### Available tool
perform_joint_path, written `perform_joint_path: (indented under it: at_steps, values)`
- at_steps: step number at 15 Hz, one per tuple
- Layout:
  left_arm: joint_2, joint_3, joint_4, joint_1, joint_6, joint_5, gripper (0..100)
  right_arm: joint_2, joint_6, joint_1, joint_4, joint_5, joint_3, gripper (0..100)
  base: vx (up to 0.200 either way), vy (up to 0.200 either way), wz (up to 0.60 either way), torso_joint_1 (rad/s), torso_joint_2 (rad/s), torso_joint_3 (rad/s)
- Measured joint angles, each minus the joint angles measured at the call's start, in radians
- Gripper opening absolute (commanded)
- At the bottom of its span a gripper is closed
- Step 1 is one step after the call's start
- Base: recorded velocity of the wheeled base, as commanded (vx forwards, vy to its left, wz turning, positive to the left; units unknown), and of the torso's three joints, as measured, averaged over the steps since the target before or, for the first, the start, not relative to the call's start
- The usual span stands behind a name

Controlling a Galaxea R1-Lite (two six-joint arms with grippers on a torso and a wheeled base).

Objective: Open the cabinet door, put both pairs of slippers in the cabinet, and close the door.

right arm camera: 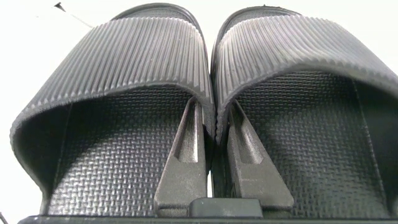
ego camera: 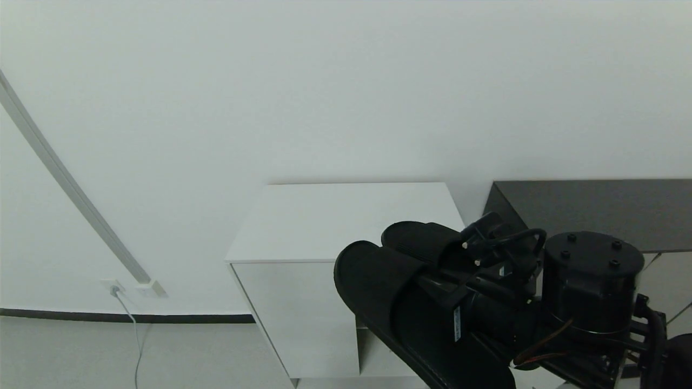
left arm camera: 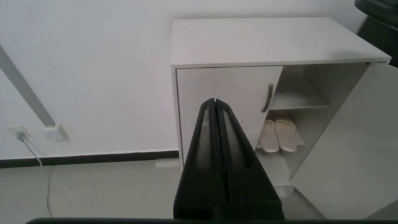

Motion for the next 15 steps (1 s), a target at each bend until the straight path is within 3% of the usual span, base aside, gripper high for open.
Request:
perform_joint_path:
  at_steps: [8, 15]
  values:
    - [0.0, 0.0, 0.0, 0.0, 0.002, 0.0, 0, 0.003, 0.001, -0.012, -0.002, 0.004, 0.013, 0, 0.0, 0.0, 0.0, 0.0, 0.0, 0.0]
    - [0.0, 0.0, 0.0, 0.0, 0.003, 0.0, 0, 0.004, 0.0, -0.016, -0.003, 0.004, 0.015, 0, 0.0, 0.0, 0.0, -0.113, 0.24, 0.125]
